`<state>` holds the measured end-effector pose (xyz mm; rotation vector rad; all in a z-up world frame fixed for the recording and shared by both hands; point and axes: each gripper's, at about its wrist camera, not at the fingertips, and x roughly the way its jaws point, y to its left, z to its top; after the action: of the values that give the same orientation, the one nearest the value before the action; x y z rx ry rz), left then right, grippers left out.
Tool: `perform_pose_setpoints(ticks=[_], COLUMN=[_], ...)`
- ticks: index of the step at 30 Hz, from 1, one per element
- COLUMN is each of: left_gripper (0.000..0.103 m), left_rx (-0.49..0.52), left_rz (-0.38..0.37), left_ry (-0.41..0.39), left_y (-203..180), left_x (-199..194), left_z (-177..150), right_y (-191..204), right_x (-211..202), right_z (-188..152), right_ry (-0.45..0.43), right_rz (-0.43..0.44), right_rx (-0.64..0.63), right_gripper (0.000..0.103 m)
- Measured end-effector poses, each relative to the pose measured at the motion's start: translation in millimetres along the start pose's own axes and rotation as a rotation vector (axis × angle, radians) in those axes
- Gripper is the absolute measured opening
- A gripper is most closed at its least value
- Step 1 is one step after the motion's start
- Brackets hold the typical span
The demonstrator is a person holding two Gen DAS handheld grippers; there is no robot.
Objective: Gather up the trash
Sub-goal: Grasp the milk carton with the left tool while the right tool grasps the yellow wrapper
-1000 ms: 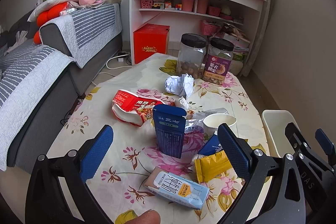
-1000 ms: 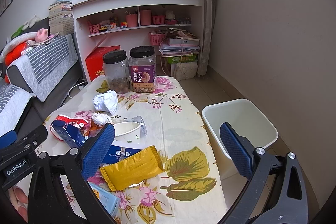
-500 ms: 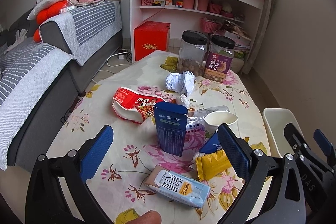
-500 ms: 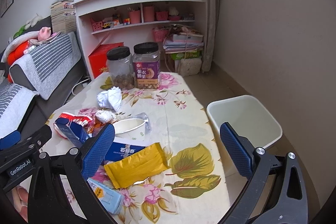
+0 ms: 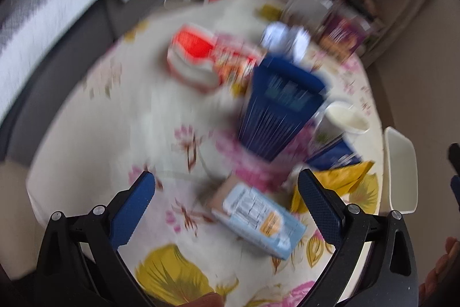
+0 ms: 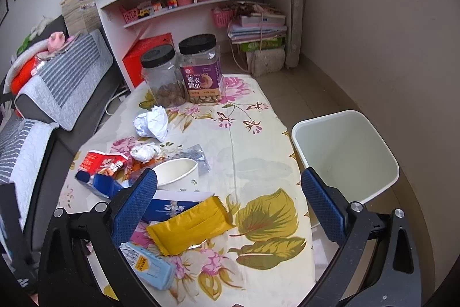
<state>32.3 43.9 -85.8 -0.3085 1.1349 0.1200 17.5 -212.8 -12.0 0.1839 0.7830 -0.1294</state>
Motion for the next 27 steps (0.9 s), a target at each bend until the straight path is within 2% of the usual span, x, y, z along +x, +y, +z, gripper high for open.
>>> perform_pose_setpoints(ticks=[3,5,6,9,14,18,20,24,27], left_gripper=[0.096,0.096,0.096,0.096,0.096,0.095,0.091,0.067,0.064], left_rx=[-0.091,-0.129,-0.142,-0.206,-0.291,-0.281,-0.265,-0.205,-0.178], left_rz=[-0.003,-0.014,-0.018,-0.021,-0.012,0.003,-0.005,-0.019,-0.067], left_ry=[0.136,0.196,0.215,0.27,0.319,0.339,0.341,0.322,0.319], left_y=[6.3,5.9,5.0,2.1,0.6,-1.9,-4.1,-7.4,-4.7], left_x=[27.9,41.3,46.8,65.2,87.9,93.8,93.0,81.3,74.3], left_z=[-9.9,-16.1,-18.2,-25.0,-32.0,-42.4,-43.0,-37.9,-36.8], right_y=[-10.3,-20.2,-27.5,-36.9,-42.4,-38.9,-34.8,-24.0,-18.6], right_x=[16.2,27.8,35.1,45.4,57.6,69.0,73.3,80.1,85.3], right_z=[-3.3,-7.5,-9.0,-11.9,-20.4,-29.1,-33.2,-41.8,-49.3], right_ry=[0.046,0.098,0.142,0.171,0.215,0.28,0.304,0.334,0.36], right_rz=[-0.006,0.003,0.019,0.013,-0.011,0.006,0.017,0.023,0.026], right_rx=[-0.009,0.024,0.064,0.108,0.141,0.181,0.191,0.206,0.218], right_gripper=[0.096,0.096,0.096,0.096,0.096,0.096,0.096,0.096,0.096])
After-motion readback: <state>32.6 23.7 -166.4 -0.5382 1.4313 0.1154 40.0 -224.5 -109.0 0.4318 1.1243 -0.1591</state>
